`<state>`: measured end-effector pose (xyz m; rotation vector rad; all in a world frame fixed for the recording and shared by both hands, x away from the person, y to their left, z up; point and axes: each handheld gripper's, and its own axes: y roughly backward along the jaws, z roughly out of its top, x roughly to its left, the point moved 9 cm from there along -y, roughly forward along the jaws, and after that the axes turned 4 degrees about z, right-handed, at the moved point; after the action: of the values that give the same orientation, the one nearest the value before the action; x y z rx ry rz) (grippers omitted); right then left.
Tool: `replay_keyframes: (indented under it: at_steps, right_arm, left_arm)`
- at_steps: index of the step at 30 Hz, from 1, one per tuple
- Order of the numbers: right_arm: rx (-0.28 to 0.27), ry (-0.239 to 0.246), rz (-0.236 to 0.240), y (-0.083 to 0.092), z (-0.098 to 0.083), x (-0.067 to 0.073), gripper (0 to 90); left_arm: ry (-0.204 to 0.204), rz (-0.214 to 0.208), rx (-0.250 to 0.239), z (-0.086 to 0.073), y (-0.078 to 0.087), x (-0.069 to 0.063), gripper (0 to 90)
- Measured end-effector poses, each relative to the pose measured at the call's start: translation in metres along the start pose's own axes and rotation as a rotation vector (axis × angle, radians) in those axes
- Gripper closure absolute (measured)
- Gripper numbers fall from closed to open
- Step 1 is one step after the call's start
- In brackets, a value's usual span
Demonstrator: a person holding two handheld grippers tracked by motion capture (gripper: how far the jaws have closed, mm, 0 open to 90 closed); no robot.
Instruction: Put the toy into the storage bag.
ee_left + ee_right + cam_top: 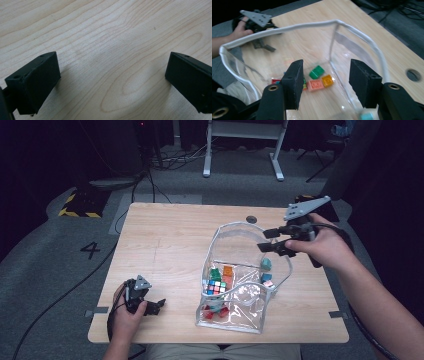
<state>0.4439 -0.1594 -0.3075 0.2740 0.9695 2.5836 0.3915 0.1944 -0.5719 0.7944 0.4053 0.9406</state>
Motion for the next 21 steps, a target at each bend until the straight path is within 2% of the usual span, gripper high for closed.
replay_keyframes:
  at_steps: [5,11,14,21]
  right_arm:
    - [-0.025,-0.07,-0.07,0.031,-0.027,-0.027,45.9]
    - [-0.007,-0.124,-0.137,0.051,-0.059,-0.051,45.1]
    - [0.005,-0.139,-0.149,0.051,-0.074,-0.057,44.3]
    - [0.003,-0.162,-0.149,0.034,-0.109,-0.066,42.1]
  left_arm:
    - [0.002,-0.001,0.0,0.0,0.0,0.0,0.0]
    - [0.005,0.005,0.001,0.0,0.0,0.0,0.0]
    - [0.005,0.005,0.001,0.0,0.0,0.0,0.0]
    - [0.005,0.005,-0.001,0.0,0.0,0.0,0.0]
